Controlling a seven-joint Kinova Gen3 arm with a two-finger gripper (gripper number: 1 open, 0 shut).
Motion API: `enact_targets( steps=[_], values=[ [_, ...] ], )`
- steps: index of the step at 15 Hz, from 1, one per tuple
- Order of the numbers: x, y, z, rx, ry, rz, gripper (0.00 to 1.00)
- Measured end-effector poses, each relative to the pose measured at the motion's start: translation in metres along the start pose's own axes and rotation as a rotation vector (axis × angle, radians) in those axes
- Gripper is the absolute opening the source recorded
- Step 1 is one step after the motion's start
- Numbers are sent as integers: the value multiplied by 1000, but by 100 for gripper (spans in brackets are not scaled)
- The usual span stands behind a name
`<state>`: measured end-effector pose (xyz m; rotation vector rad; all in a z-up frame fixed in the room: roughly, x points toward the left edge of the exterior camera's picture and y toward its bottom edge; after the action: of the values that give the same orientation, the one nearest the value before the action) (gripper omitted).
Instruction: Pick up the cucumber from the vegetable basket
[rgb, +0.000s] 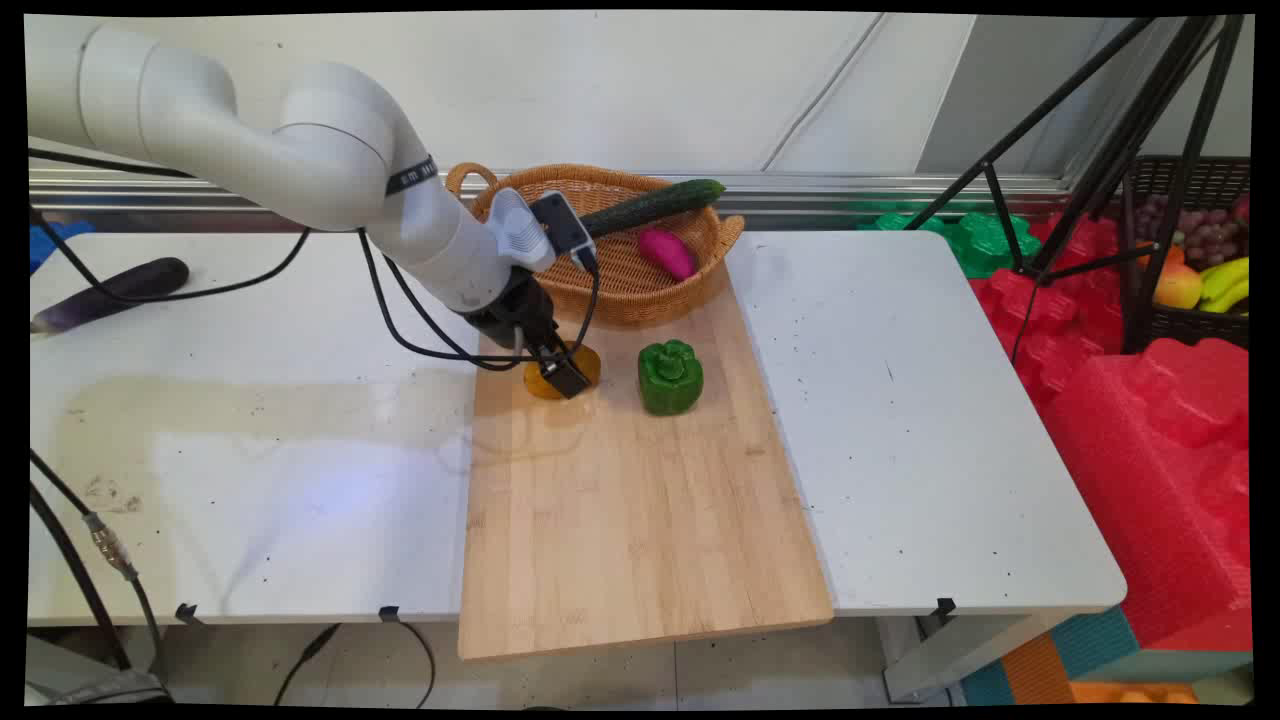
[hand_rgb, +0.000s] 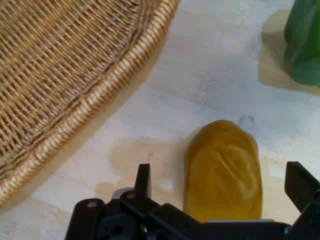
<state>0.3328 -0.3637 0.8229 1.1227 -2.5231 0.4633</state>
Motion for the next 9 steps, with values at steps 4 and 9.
enact_targets(
  steps=[4, 9],
  values=[
    [-1, -3, -17, 10, 29, 9, 100],
    [0, -9, -62, 26, 103, 25, 100]
  ],
)
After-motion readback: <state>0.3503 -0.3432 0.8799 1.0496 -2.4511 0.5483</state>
